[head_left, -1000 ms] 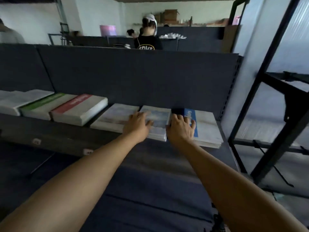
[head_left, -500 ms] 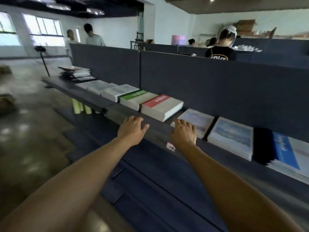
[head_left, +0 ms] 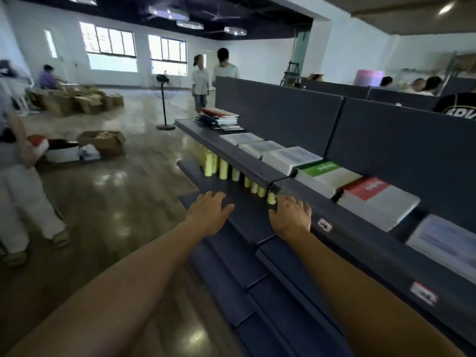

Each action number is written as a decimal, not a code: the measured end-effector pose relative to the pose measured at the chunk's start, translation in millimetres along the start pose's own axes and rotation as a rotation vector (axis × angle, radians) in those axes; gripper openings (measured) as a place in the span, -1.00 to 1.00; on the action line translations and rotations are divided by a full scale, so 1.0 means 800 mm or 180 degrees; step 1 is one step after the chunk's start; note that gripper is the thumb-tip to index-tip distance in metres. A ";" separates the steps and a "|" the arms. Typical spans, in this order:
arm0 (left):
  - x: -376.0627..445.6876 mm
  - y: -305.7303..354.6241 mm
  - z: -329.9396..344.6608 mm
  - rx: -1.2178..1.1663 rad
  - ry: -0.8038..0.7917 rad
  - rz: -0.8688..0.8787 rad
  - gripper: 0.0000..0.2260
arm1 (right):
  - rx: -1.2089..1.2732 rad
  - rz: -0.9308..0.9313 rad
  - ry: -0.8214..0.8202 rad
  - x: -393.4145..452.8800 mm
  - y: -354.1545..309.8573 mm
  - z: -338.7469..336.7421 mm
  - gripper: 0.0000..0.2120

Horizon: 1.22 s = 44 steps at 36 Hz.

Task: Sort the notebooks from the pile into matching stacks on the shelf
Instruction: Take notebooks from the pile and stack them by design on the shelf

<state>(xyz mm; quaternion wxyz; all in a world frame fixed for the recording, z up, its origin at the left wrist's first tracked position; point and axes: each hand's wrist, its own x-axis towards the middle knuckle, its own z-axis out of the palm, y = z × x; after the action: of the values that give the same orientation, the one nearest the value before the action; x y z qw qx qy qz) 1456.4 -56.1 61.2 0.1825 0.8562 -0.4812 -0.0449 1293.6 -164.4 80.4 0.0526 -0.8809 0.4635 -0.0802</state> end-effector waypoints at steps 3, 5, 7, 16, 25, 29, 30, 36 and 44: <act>0.017 -0.034 -0.005 0.0015 0.0010 -0.0091 -0.53 | 0.0048 -0.0172 -0.0043 0.024 -0.033 0.014 -0.54; 0.029 -0.051 -0.007 0.0009 0.0018 -0.0160 -0.52 | 0.0079 -0.0272 -0.0044 0.042 -0.051 0.022 -0.57; 0.043 -0.067 -0.009 0.0012 0.0044 -0.0209 -0.51 | 0.0115 -0.0336 -0.0064 0.061 -0.068 0.029 -0.58; 0.140 -0.122 -0.024 0.0134 0.0149 -0.0306 -0.55 | 0.0180 -0.0628 -0.0031 0.176 -0.127 0.053 -0.56; 0.283 -0.146 -0.059 0.0346 0.0199 -0.0209 -0.57 | 0.0384 -0.0756 0.0023 0.320 -0.166 0.055 -0.58; 0.340 -0.160 -0.062 0.0305 0.0164 -0.0144 -0.57 | 0.0254 -0.0714 0.0026 0.379 -0.177 0.058 -0.59; 0.353 -0.165 -0.061 0.0282 0.0145 -0.0136 -0.56 | 0.0228 -0.0694 0.0002 0.392 -0.179 0.060 -0.59; 0.421 -0.196 -0.056 0.0370 0.0079 -0.0156 -0.54 | -0.0042 -0.0587 -0.0046 0.468 -0.194 0.073 -0.57; 0.527 -0.256 -0.053 0.0457 0.0065 0.0072 -0.53 | -0.0208 -0.0362 0.0134 0.563 -0.234 0.087 -0.56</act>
<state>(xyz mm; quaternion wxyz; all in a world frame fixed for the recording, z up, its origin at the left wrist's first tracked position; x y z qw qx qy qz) 1857.1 -303.0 69.8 0.1260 0.8620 -0.4909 0.0005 1709.2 -429.4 84.6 0.0095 -0.9052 0.4161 -0.0864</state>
